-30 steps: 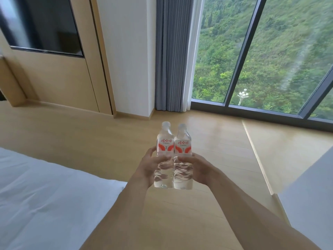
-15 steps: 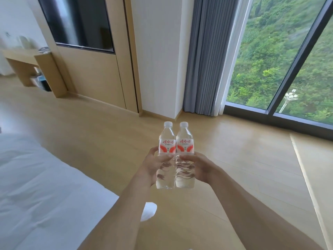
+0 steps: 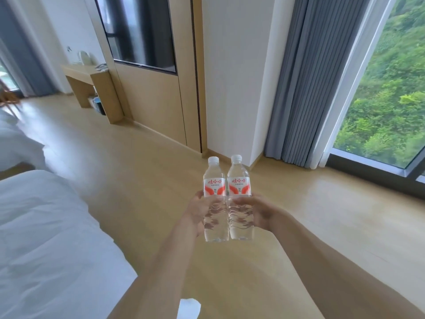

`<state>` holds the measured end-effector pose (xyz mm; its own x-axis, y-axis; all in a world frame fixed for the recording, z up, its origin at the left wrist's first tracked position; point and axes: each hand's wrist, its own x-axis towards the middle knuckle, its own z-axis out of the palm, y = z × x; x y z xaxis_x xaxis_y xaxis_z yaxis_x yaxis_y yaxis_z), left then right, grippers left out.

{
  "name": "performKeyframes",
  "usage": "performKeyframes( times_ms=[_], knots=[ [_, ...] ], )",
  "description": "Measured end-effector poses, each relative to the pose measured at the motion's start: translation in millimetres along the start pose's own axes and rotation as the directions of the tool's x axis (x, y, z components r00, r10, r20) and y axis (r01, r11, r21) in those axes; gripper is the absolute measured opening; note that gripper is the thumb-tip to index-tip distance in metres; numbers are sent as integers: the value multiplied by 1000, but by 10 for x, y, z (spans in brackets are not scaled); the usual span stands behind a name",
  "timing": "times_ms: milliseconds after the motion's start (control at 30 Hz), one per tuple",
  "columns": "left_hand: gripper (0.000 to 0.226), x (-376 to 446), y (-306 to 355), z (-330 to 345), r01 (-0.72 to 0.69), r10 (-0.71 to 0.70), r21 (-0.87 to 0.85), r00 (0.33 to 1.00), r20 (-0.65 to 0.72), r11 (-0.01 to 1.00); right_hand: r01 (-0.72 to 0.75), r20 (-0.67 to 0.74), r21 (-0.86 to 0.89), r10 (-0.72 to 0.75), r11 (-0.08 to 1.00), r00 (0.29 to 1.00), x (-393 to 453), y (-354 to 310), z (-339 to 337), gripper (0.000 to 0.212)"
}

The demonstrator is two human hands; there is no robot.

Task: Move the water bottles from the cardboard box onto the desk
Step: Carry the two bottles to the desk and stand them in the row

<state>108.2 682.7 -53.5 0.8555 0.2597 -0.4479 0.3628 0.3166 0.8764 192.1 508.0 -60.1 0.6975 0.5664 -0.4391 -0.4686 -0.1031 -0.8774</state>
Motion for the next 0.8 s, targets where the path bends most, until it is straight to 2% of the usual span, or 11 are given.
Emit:
performKeyframes(
  times_ms=[133,300,533,700,800],
  knots=[
    [52,429,181,-58,10,-10,0,999,-36,1000,-31,39,10,31,999,999,491,-187,-85,54],
    [53,1158,444,-197,3,-1,31,999,-47,1000,-51,20,-2,51,999,998,1249,-450,-224,37],
    [55,2371,1142,-529,5,-2,43,998,-65,999,-71,-41,-40,69,997,997,2484,-1148,-223,47],
    [54,3116,1654,-871,-6,11,58,997,-77,998,-59,4,-49,60,997,998,3293,-1644,-62,63],
    [55,3443,1894,-1088,11,-7,43,996,-84,999,-55,10,-70,56,996,998,3711,-1851,92,55]
  ],
)
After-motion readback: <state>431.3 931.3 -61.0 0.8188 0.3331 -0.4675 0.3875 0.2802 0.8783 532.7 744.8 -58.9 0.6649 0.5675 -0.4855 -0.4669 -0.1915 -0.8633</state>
